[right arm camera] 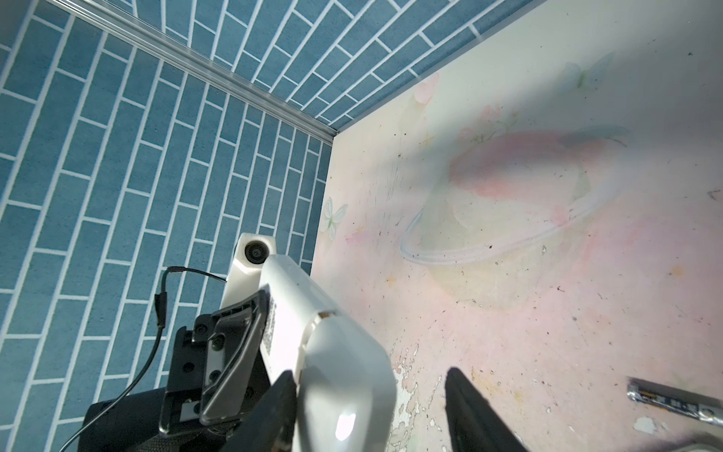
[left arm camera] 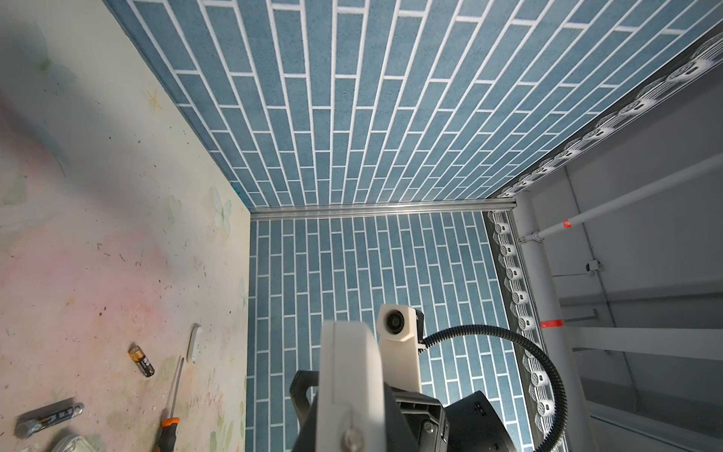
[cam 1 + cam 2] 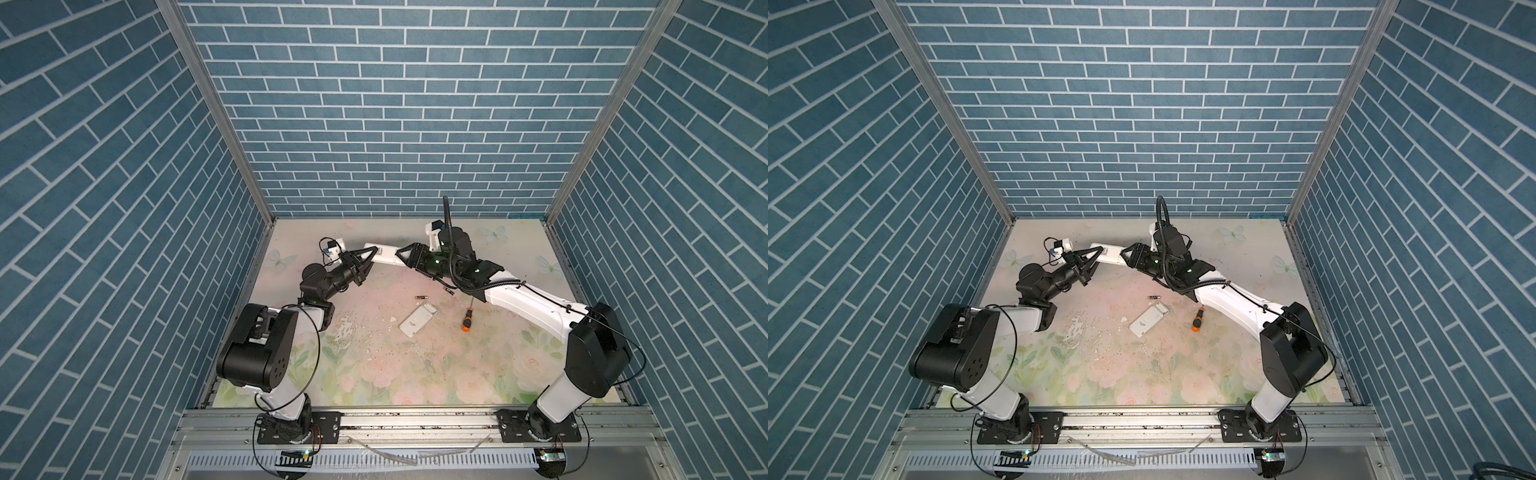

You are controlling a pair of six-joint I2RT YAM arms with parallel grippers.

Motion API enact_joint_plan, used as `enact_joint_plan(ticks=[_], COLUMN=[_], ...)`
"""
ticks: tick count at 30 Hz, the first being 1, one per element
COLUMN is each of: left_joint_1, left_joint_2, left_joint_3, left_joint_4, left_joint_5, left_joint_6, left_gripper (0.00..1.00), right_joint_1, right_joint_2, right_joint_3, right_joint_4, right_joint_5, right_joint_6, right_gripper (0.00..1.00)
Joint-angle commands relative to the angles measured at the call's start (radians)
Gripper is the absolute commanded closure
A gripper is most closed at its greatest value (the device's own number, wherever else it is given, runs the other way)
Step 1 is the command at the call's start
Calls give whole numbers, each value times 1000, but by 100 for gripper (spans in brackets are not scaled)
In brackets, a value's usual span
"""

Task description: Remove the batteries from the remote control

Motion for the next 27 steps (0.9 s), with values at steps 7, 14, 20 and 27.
enact_joint_plan(ticks=[7, 14, 20, 27], left_joint_1=[2, 2, 2, 2], left_joint_2=[27, 37, 55, 40], left_joint_3=[-7, -3, -2, -13], left_joint_4=[89, 90, 89, 89], left_joint_5=[-1, 7, 14, 12], left_joint_6=[27, 42, 51, 53], left_gripper=[100, 100, 100, 100], right_joint_1=[-8, -8, -7, -9], right_joint_2=[-31, -68, -80, -68], right_joint_3=[-35, -50, -42, -50], right_joint_4=[-4, 3, -12, -12], right_joint_5=[-9, -11, -36, -26], right_joint_6=[-30, -26, -24, -9], right_gripper=[30, 32, 35, 41])
